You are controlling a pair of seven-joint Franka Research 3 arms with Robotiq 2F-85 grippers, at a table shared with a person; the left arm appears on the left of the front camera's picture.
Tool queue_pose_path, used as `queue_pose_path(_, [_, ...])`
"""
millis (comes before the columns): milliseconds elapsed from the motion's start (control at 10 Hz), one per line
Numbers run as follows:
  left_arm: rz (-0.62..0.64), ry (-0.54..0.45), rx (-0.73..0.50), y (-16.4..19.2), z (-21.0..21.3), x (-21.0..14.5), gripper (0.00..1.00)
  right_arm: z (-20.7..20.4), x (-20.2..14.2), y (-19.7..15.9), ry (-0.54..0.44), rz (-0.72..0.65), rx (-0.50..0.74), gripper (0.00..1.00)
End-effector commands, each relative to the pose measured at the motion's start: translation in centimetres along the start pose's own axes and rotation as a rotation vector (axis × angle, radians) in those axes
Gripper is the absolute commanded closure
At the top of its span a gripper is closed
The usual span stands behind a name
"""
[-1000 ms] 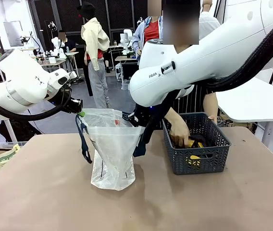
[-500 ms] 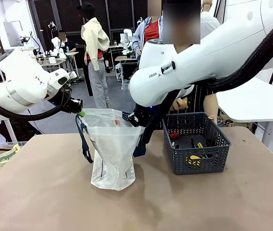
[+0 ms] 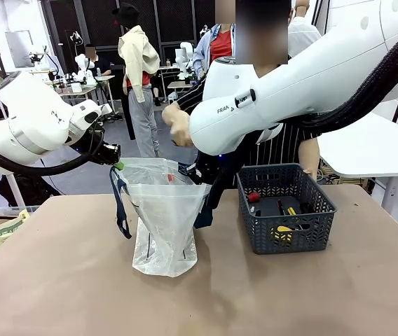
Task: Transfer purchased items from the store into the shopping bag.
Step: Move the Reusable shopping bag to the right side of the table.
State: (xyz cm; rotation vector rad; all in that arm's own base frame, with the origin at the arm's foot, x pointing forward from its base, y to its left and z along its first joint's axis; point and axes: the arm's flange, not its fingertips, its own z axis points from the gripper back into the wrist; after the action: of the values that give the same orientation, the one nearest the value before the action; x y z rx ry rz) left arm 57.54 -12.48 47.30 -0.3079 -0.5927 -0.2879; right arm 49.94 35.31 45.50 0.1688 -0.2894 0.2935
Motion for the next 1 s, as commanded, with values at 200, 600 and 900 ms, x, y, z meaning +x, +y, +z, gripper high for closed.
queue_pose_path(200, [0.011,-0.006,0.000,0.22,0.47,-0.24,1.00,0.13,-0.31,-0.36,0.003,-0.010,0.001,1.00])
queue_pose_path(600, [0.011,-0.006,0.000,0.22,0.47,-0.24,1.00,0.13,-0.31,-0.36,0.003,-0.010,0.001,1.00])
queue_pose_path(900, [0.011,-0.006,0.000,0.22,0.47,-0.24,1.00,0.13,-0.31,-0.36,0.003,-0.010,0.001,1.00])
